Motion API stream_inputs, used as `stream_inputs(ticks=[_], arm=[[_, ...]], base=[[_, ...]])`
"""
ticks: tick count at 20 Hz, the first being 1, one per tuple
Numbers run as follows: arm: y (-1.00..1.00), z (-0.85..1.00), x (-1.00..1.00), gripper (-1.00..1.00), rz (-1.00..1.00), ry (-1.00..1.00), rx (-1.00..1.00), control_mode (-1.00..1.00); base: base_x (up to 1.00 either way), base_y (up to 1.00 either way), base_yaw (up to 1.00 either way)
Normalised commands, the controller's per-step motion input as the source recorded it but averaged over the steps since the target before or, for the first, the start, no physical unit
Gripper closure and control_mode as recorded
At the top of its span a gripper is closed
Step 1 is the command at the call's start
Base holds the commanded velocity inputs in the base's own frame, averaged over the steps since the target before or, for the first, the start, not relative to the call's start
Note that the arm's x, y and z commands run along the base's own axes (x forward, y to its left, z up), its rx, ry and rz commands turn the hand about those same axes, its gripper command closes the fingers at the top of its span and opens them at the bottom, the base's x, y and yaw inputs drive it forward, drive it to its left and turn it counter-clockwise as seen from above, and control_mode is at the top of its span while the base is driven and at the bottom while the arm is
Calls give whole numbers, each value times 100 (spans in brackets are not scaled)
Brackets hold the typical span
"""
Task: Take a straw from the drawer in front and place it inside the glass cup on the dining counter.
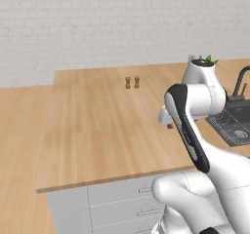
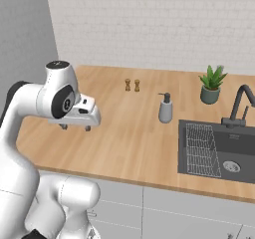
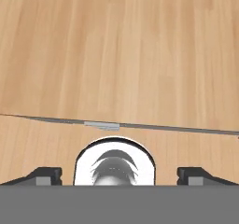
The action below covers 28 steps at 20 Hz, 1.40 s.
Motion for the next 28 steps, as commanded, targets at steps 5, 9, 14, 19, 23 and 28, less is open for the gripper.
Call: stream_inputs(ticks=[5, 9, 14, 19, 23, 28], arm=[[0, -35, -59, -100, 0, 0, 0, -100], [0, -22, -67, -100, 0, -2, 0, -100], [0, -12, -63, -100, 0, -2, 0, -100], [0, -10, -60, -100, 0, -1, 0, -100], [0, -2, -15, -100, 0, 0, 0, 100], [0, 0, 0, -100, 0, 0, 0, 100]], base=[[0, 0, 0], [0, 0, 0], [0, 0, 0], [0, 0, 0], [-48, 0, 0], [-61, 7, 0]])
